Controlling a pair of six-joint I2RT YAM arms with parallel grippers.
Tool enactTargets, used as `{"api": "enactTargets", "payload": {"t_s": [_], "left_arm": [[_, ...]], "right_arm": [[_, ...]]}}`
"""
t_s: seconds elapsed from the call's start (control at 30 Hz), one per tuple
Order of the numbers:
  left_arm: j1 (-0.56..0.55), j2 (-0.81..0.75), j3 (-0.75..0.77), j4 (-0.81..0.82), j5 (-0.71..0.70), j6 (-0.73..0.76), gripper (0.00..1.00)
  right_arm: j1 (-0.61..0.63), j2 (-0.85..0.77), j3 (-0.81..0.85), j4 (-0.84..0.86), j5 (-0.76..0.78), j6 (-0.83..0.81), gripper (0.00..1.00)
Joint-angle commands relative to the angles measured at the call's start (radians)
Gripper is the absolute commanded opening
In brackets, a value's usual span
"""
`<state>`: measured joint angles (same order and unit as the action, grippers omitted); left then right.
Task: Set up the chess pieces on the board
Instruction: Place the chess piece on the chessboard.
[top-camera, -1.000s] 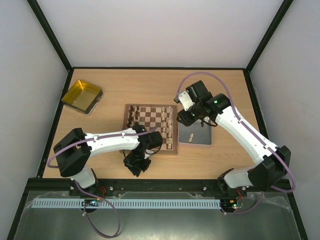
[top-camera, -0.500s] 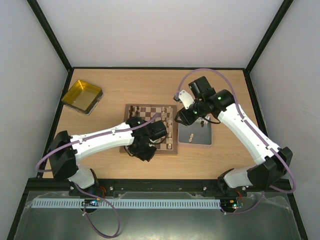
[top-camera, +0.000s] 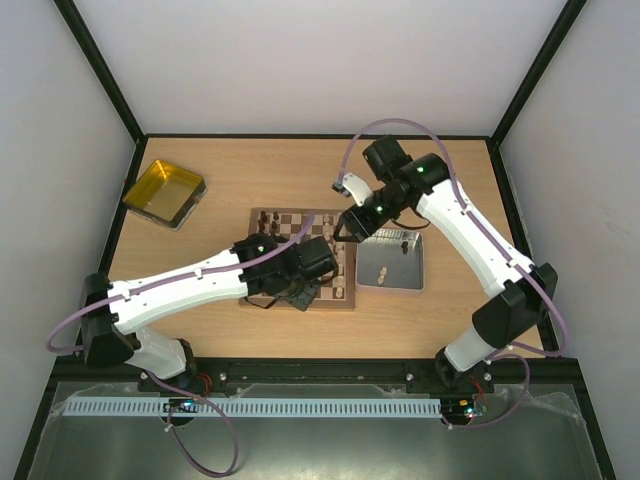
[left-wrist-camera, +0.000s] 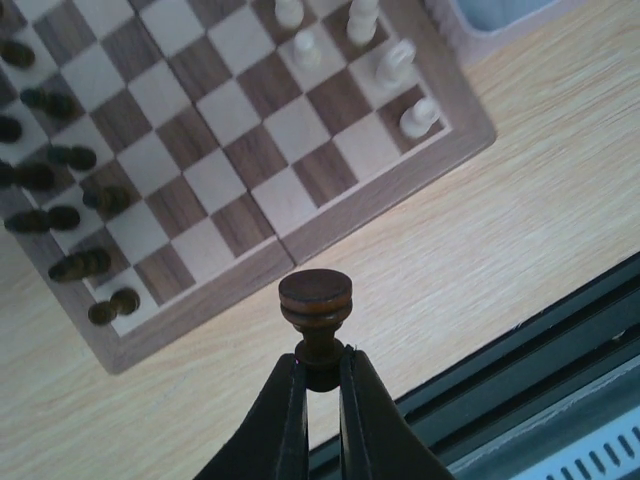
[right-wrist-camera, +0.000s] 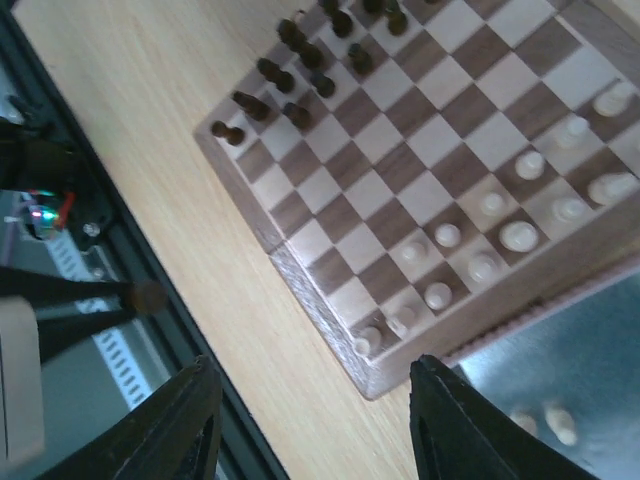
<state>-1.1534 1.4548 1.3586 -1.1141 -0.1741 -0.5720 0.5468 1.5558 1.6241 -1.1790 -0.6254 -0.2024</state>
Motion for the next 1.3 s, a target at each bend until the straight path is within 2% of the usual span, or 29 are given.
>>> {"api": "enactTargets", "payload": {"t_s": [0.0, 0.47, 0.77, 1.27], "left_arm": [[-0.04, -0.01, 0.035, 0.071, -0.113, 0.026, 0.02], [-0.058, -0.089, -0.056, 0.263, -0.316, 0.131, 0.02], [-0.058, -0.11, -0.106, 0.375, -0.277, 0.208, 0.02], [-0.058, -0.086, -0.059, 0.389, -0.258, 0.246, 0.02]], "right_arm": [[-0.005, 0.051, 0.091, -0.107, -0.154, 0.001, 0.51], [-0.01, 0.075, 0.047, -0.109, -0.315, 0.01, 0.45], [-0.01, 0.072, 0.029, -0.11, -0.385, 0.006, 0.4], [-0.01, 0.097, -0.002, -0.108, -0.385, -0.004, 0.37]]}}
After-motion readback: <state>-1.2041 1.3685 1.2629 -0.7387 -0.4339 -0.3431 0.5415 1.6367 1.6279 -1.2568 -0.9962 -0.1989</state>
